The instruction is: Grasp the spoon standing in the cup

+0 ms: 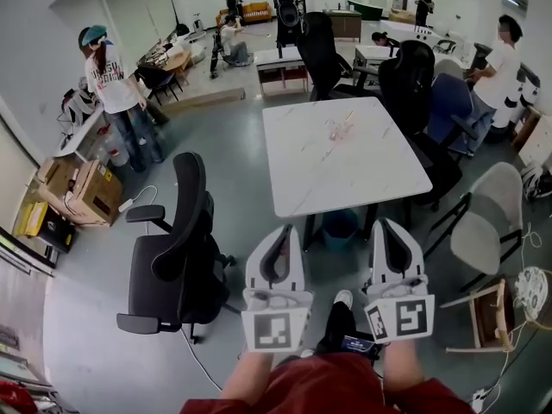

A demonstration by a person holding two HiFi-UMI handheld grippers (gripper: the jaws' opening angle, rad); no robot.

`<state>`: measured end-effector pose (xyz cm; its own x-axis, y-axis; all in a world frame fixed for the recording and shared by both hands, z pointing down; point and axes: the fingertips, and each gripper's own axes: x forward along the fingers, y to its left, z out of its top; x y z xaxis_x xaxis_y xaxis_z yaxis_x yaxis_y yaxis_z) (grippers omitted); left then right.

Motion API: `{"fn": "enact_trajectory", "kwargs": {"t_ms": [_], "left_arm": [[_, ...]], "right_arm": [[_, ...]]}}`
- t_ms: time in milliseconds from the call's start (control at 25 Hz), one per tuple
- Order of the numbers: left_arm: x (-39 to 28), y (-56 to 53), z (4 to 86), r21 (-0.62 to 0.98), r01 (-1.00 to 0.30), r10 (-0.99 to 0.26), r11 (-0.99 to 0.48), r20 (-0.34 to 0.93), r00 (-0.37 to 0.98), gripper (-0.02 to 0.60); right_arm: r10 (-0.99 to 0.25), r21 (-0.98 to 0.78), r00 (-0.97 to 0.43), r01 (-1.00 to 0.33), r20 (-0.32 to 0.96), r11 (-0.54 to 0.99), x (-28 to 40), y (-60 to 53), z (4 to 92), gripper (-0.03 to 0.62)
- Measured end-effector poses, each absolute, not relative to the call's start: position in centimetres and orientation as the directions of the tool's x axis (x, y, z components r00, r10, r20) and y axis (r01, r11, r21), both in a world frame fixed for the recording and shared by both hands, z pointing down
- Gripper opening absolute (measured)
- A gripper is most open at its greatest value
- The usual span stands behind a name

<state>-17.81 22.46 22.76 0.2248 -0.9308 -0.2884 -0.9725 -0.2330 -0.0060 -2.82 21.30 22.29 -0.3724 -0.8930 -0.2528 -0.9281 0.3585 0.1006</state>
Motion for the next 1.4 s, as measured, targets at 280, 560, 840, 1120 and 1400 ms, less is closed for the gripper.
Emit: {"fn": "enact_trajectory", "kwargs": {"t_ms": [280, 560, 840, 1120, 1400], "left_arm": [[-15.4, 19.2, 22.6, -0.057, -0.970, -0.923, -0.238, -0.298, 0.244, 0.008], [-11.8, 14.2, 22.9, -0.062, -0.965, -0.923, -0.256, -0.281, 0.263, 0.008], [-8.0, 8.2, 23.2, -0.084, -0.957, -0.925, -0.277, -0.248, 0.289, 0.009], [-4.8, 2.1, 22.4, -0.109, -0.956, -0.918, -0.273, -0.266, 0.293, 0.009], [-2.7, -4.0, 22.3, -0.113, -0.958, -0.921, -0.264, -0.264, 0.285, 0.009]], "right_arm": [[-0.888, 0.086, -0.370, -0.929, -0.273, 0.360, -1.1, 18.2, 22.4, 0.012], [-0.902, 0.065, -0.354, -0.935, -0.248, 0.349, 1.8, 13.3, 23.3, 0.012], [-0.910, 0.009, -0.339, -0.938, -0.241, 0.347, 5.0, 7.6, 23.7, 0.012], [-0.914, 0.016, -0.329, -0.942, -0.238, 0.335, 7.6, 1.7, 23.5, 0.012], [-0.908, 0.057, -0.325, -0.945, -0.263, 0.322, 9.0, -4.1, 23.0, 0.012]]}}
